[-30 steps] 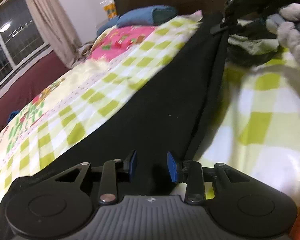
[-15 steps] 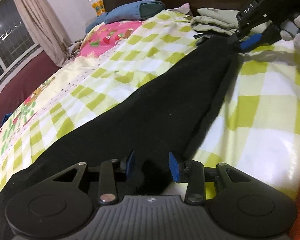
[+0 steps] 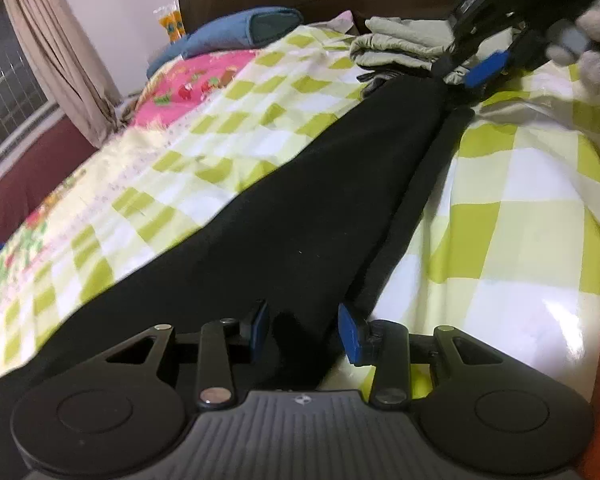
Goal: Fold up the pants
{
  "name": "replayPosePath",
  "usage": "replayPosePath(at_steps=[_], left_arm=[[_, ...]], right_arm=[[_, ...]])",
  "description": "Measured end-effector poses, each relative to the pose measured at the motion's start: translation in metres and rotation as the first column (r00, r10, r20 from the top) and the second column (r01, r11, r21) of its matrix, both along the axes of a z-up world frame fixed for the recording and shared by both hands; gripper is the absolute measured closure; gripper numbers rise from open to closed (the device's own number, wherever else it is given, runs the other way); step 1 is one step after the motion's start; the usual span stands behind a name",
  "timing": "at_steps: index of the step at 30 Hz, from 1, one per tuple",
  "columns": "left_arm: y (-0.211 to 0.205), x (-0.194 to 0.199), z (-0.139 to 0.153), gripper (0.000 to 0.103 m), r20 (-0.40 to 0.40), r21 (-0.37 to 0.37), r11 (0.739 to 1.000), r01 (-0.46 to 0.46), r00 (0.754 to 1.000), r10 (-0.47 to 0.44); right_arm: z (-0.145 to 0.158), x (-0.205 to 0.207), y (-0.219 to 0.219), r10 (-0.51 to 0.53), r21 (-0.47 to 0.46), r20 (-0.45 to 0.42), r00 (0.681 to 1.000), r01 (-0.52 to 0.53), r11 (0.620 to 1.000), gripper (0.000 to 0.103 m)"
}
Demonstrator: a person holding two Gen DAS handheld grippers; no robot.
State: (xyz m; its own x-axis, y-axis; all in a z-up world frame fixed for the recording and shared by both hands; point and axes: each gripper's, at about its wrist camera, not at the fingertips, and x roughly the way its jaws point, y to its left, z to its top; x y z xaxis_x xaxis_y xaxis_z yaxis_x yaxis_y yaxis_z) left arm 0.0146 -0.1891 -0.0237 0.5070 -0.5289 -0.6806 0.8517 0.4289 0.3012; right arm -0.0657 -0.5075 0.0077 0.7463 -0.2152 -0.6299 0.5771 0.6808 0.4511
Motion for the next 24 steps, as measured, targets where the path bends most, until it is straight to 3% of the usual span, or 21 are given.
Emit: replayPosePath(at_steps=[5, 9, 15, 17, 18, 20, 24], left_arm=[[-0.005, -0.002, -0.006, 0.05, 0.0, 0.025, 1.0, 0.003, 1.0, -0.003], [-0.004, -0.003, -0.005, 0.05, 0.003, 0.032, 0.999, 0.009, 1.0, -0.009], [-0.003, -0.003, -0.006, 0.05, 0.0, 0.014, 1.0, 0.011, 1.0, -0.011], [-0.003, -0.003, -0.004, 0.05, -0.005, 0.006, 1.0, 0.003, 1.0, -0.003], [-0.003, -0.002, -0.003, 0.05, -0.005, 0.001, 1.0, -0.002, 1.0, 0.002], [-0.002, -0.002, 0.002, 0.05, 0.014, -0.009, 1.0, -0.011, 1.0, 0.012], [0.0, -0.002, 0.022, 0.05, 0.043, -0.079, 0.997, -0.008, 0.999, 0.011]], right_arm=[[-0.016, 0.019, 0.003, 0.051, 0.029, -0.002, 0.999, -0.051, 0.998, 0.061], [-0.039, 0.036, -0.008, 0.022, 0.116, -0.082, 0.996, -0.012, 0.993, 0.064], [-0.035, 0.036, -0.015, -0.003, 0.108, -0.01, 1.0, 0.004, 0.994, 0.062], [-0.036, 0.046, -0.019, -0.012, 0.093, 0.008, 1.0, 0.011, 0.996, 0.077], [-0.036, 0.05, -0.022, -0.01, 0.119, 0.009, 1.0, 0.009, 0.993, 0.097], [-0.027, 0.053, -0.024, 0.013, 0.195, 0.075, 0.997, -0.027, 0.98, 0.098], [0.023, 0.052, -0.014, 0.094, 0.137, 0.236, 0.967, -0.129, 0.982, 0.099]])
